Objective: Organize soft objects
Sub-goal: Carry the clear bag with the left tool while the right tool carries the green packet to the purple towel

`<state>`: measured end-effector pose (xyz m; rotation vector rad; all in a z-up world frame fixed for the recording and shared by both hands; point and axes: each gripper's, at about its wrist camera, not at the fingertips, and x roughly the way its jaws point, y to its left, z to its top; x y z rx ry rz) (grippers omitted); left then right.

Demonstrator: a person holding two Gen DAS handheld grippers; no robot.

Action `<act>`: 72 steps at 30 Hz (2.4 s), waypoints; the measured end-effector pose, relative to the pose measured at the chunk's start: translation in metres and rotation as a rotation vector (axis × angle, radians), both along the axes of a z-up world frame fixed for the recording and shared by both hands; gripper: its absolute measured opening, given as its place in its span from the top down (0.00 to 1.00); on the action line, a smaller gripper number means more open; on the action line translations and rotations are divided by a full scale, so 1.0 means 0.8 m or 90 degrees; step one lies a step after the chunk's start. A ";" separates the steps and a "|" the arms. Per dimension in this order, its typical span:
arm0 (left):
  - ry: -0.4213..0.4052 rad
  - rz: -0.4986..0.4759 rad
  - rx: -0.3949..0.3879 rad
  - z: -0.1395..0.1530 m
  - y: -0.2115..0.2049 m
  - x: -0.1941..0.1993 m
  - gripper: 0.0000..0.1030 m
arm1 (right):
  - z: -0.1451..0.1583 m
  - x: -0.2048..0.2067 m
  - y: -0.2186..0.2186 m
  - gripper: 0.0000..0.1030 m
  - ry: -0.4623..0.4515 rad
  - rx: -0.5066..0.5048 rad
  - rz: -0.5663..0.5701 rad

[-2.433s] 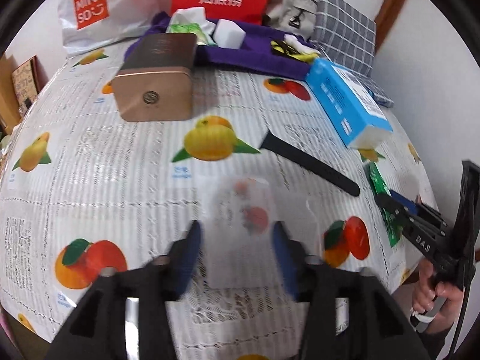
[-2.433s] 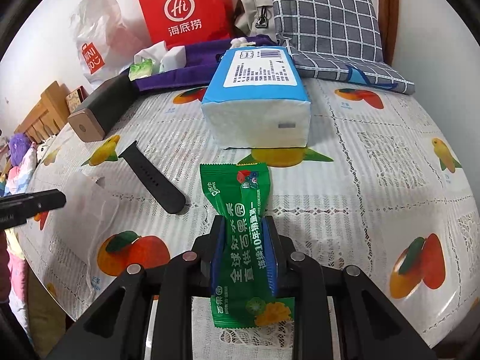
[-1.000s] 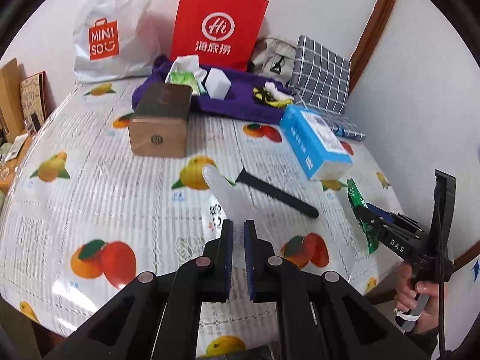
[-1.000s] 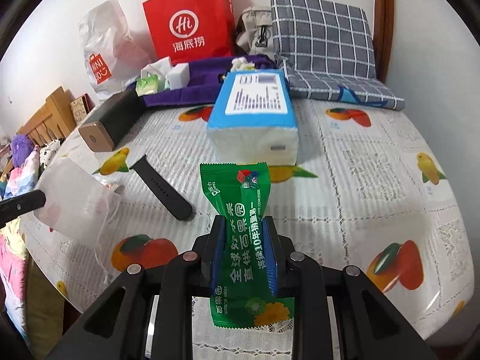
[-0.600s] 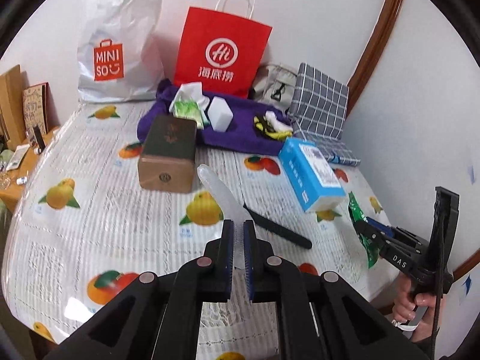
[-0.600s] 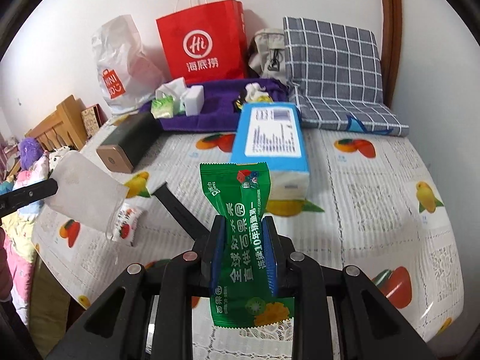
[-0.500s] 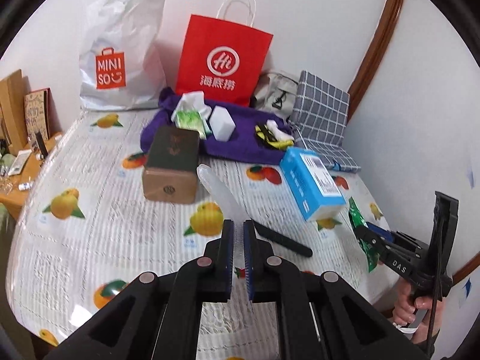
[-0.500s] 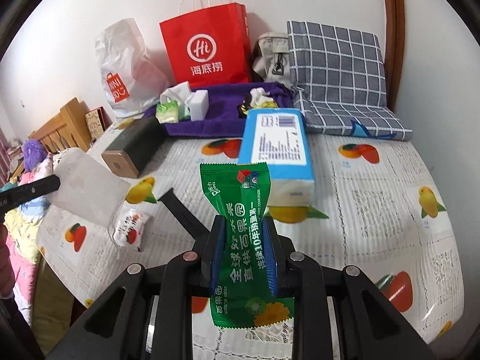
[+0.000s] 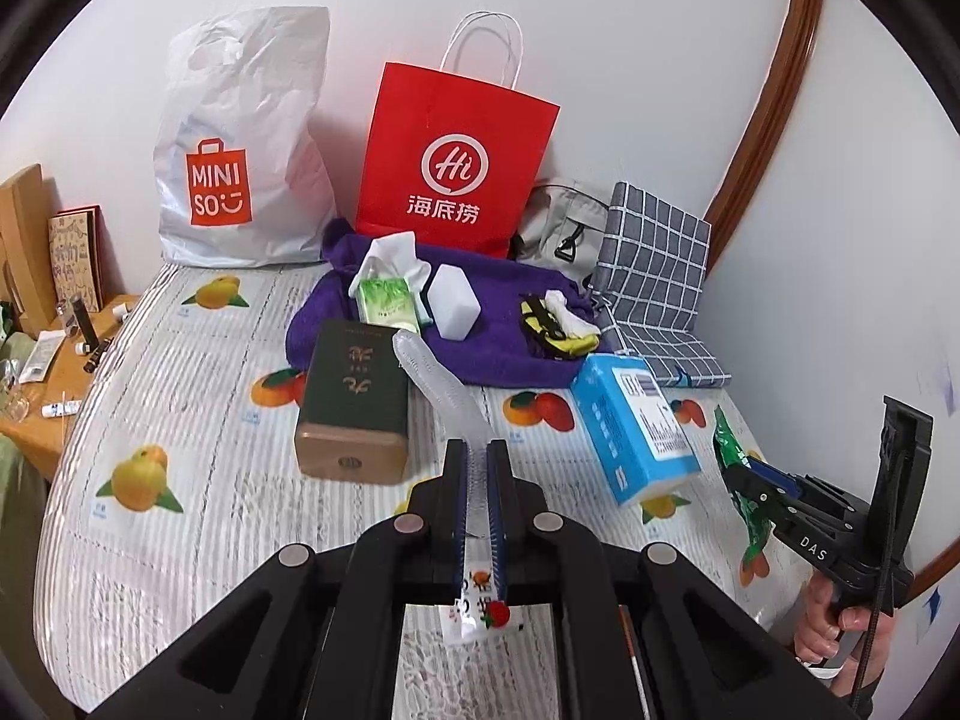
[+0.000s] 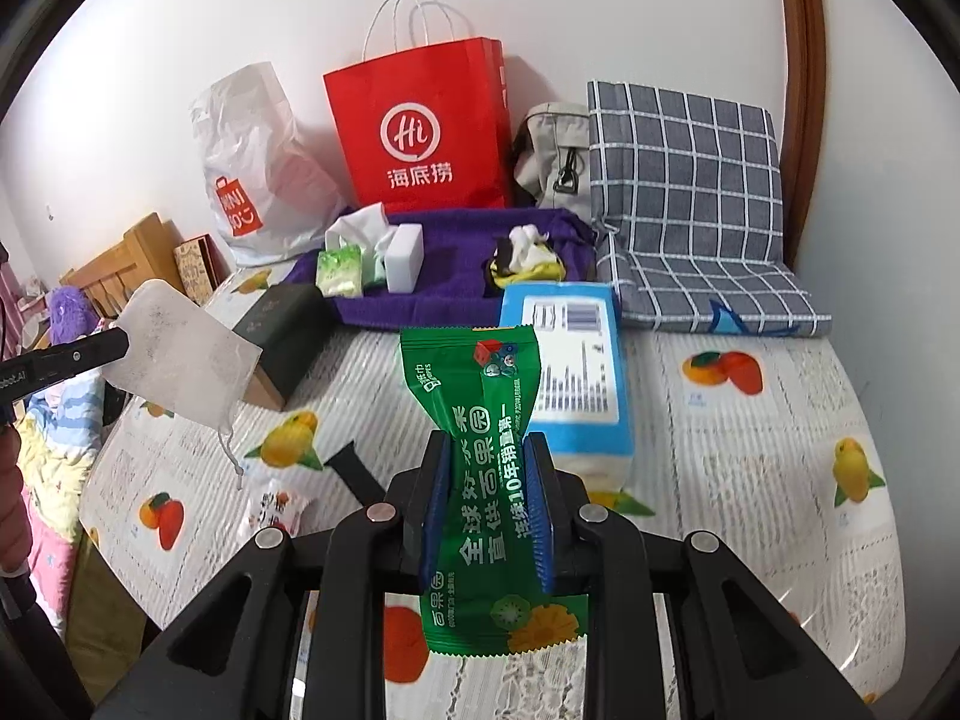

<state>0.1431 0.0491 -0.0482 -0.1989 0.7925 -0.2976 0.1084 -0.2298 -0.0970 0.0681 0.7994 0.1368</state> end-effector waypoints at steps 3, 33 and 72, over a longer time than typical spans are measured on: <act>0.000 0.002 0.000 0.003 -0.001 0.008 0.93 | 0.005 0.008 -0.002 0.76 -0.001 -0.001 -0.002; -0.013 0.029 0.008 0.030 0.003 0.092 0.93 | 0.051 0.114 0.003 0.76 -0.024 0.025 0.027; -0.049 0.011 0.037 0.057 -0.037 0.204 0.93 | 0.064 0.262 0.007 0.76 -0.053 0.054 0.028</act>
